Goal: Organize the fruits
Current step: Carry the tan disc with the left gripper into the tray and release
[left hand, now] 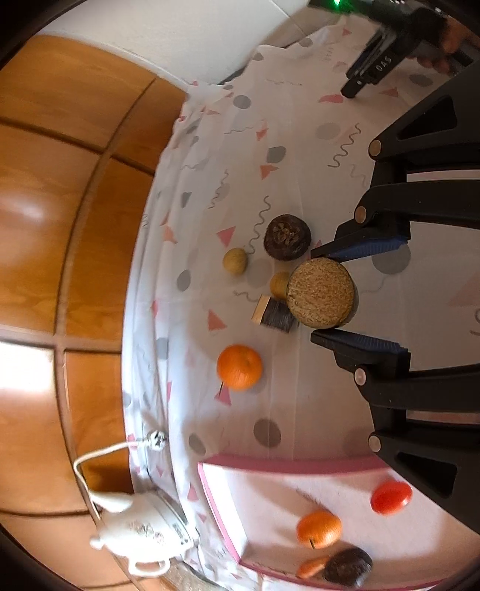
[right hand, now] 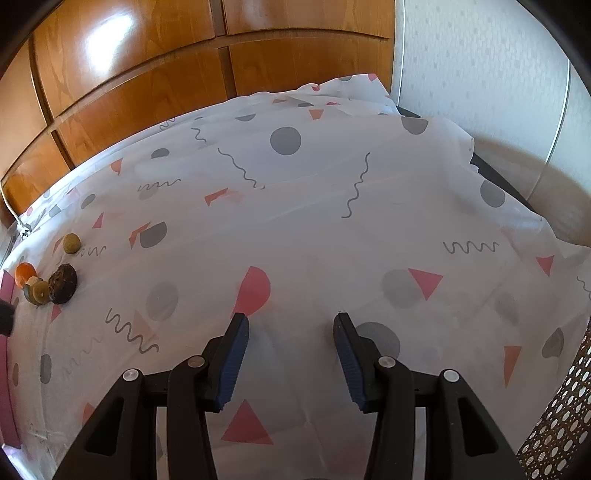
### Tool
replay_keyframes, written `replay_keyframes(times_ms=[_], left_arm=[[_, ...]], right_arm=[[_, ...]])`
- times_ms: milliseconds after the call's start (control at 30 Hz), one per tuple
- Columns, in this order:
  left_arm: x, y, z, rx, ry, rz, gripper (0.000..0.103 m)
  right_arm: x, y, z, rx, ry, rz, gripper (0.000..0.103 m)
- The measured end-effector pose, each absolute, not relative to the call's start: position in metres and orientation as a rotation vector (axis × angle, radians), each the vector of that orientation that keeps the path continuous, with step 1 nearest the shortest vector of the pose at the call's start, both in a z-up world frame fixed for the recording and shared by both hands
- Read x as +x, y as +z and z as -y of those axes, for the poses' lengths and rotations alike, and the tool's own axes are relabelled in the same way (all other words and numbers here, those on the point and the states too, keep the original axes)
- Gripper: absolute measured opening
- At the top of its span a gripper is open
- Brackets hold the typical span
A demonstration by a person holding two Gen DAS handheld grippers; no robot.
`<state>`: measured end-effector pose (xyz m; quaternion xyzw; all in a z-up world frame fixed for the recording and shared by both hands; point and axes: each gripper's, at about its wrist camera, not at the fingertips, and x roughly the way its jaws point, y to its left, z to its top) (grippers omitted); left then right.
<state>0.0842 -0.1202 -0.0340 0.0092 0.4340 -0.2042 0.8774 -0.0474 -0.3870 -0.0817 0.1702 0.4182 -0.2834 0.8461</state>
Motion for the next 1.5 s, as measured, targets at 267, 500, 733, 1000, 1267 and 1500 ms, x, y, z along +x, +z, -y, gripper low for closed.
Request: replay_keyframes(times_ms=[267, 500, 733, 1000, 1267, 1500], left_arm=[[0.077, -0.013, 0.079, -0.059, -0.326, -0.853, 0.037], [0.076, -0.008, 0.030, -0.110, -0.200, -0.819, 0.037], [0.080, -0.020, -0.015, -0.151, -0.086, -0.832, 0.037], [0.082, -0.032, -0.049, -0.166, -0.003, -0.842, 0.038], [0.078, -0.045, -0.071, -0.176, 0.059, -0.857, 0.038], [0.068, -0.045, -0.078, -0.174, 0.069, -0.845, 0.043]], right_arm=[[-0.050, -0.082, 0.386, 0.355, -0.609, -0.875, 0.049], [-0.051, -0.082, 0.384, 0.340, -0.617, -0.877, 0.049], [-0.049, -0.082, 0.383, 0.325, -0.622, -0.884, 0.049], [-0.048, -0.082, 0.382, 0.313, -0.623, -0.890, 0.050], [-0.048, -0.082, 0.381, 0.306, -0.625, -0.896, 0.050], [-0.048, -0.081, 0.380, 0.301, -0.624, -0.901, 0.050]])
